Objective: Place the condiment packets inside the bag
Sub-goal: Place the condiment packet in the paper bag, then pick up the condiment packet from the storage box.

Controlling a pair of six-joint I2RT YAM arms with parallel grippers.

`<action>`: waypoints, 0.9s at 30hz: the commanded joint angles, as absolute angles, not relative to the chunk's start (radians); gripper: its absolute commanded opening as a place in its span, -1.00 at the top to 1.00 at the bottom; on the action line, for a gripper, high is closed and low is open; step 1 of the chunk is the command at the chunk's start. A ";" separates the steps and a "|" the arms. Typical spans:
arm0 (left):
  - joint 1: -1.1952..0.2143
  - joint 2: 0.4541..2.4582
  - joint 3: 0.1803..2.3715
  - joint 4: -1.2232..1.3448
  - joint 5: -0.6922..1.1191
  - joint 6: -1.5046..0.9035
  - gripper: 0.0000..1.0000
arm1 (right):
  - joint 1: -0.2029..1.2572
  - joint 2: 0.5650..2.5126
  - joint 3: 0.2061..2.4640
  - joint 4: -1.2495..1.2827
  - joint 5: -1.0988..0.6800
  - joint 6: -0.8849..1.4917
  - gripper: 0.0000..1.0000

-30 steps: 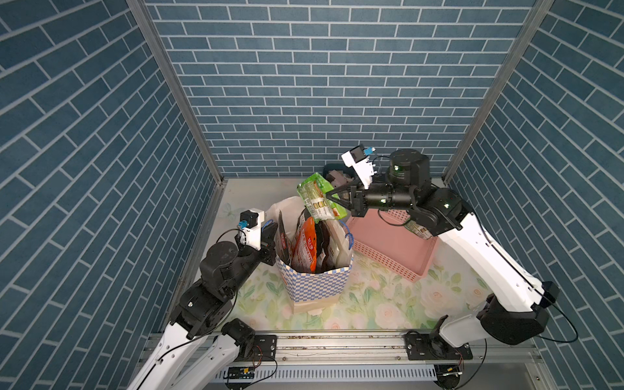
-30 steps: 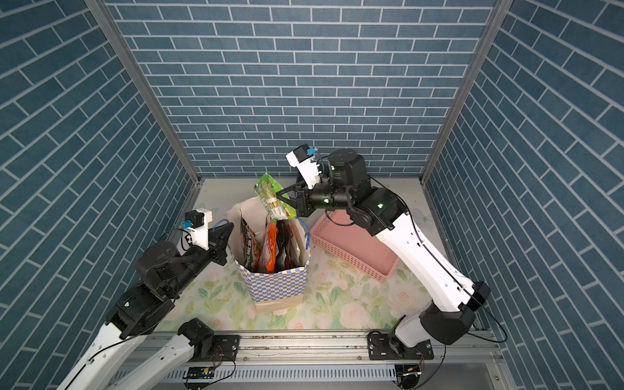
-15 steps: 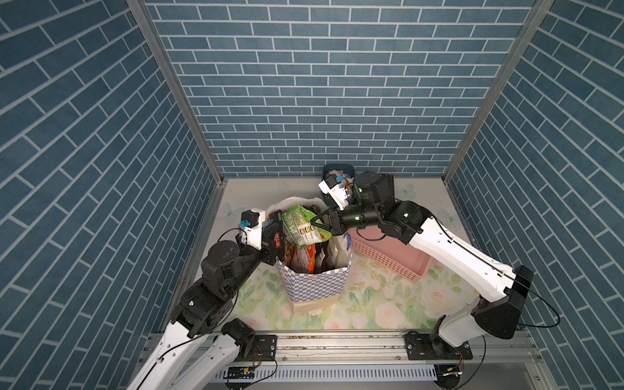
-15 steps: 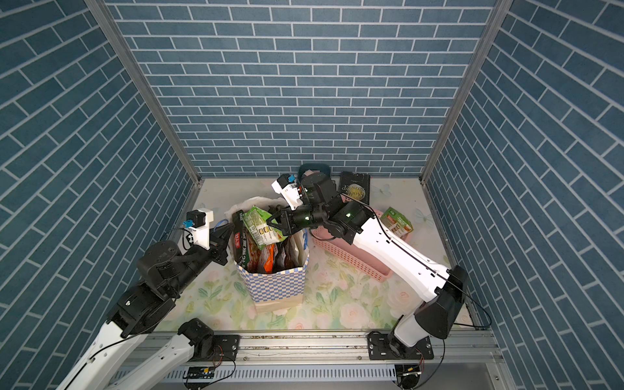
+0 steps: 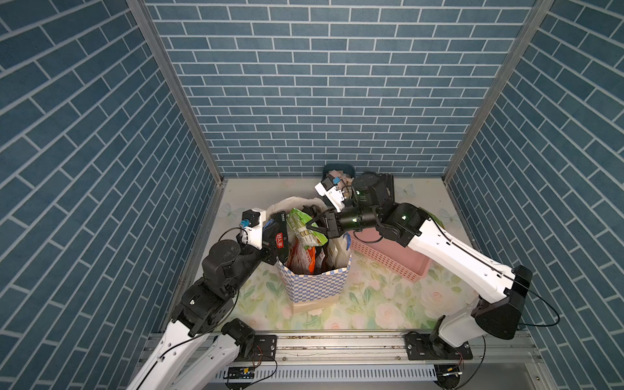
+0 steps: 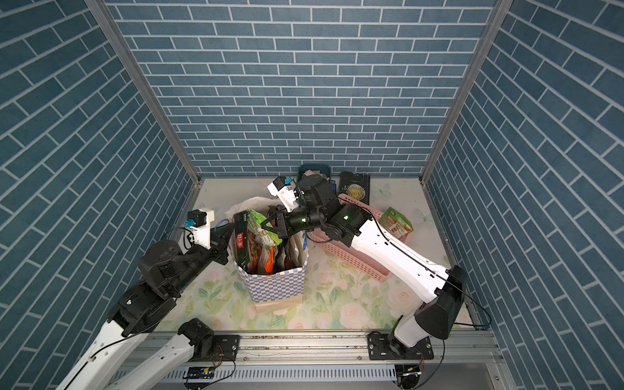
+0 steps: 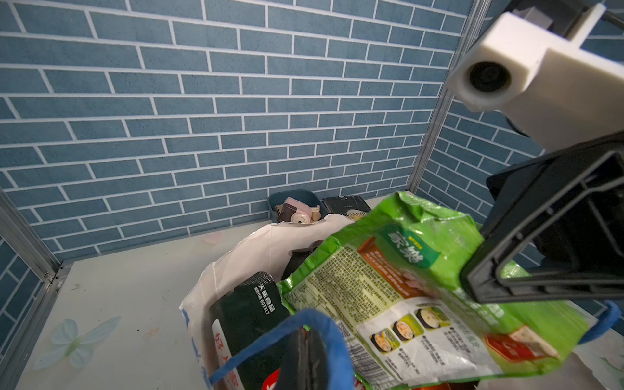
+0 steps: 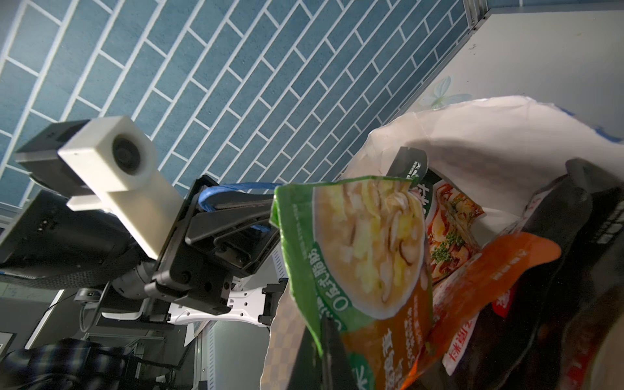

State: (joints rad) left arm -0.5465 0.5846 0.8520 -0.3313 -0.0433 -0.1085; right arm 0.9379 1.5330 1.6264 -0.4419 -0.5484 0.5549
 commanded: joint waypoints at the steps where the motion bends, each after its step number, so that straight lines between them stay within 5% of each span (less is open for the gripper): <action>1: -0.540 0.577 0.877 -0.248 -0.041 -0.114 1.00 | 0.922 1.494 1.641 -0.461 -0.482 0.598 1.00; 13: -0.541 0.571 0.870 -0.242 -0.057 -0.118 1.00 | 0.961 1.430 1.393 -0.200 -0.445 0.901 1.00; 22: -0.541 0.568 0.881 -0.249 -0.054 -0.118 1.00 | 0.957 1.470 1.529 -0.334 -0.395 0.750 0.14; 27: -0.540 0.571 0.879 -0.245 -0.050 -0.124 1.00 | 0.866 1.453 1.683 -0.616 -0.208 0.545 -0.13</action>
State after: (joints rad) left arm -0.5465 0.5835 0.8520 -0.3328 -0.0444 -0.1184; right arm 0.9340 1.4746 1.6276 -0.4385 -0.3401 0.6994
